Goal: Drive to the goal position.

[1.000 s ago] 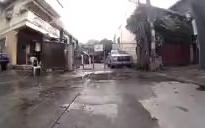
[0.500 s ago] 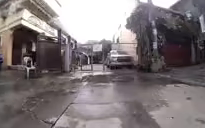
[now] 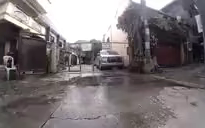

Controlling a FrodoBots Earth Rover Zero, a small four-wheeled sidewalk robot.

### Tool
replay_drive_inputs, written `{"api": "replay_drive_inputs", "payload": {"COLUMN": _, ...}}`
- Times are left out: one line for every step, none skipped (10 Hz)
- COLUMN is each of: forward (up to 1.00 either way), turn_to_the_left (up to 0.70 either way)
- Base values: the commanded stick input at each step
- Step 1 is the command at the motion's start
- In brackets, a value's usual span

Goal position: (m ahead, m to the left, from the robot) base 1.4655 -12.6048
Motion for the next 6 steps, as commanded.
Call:
{"api": "replay_drive_inputs", "payload": {"forward": 0.70, "turn_to_the_left": -0.27}}
{"api": "replay_drive_inputs", "payload": {"forward": 0.70, "turn_to_the_left": -0.10}}
{"api": "replay_drive_inputs", "payload": {"forward": 0.70, "turn_to_the_left": 0.00}}
{"api": "replay_drive_inputs", "payload": {"forward": 0.70, "turn_to_the_left": 0.00}}
{"api": "replay_drive_inputs", "payload": {"forward": 0.70, "turn_to_the_left": 0.00}}
{"api": "replay_drive_inputs", "payload": {"forward": 0.70, "turn_to_the_left": -0.16}}
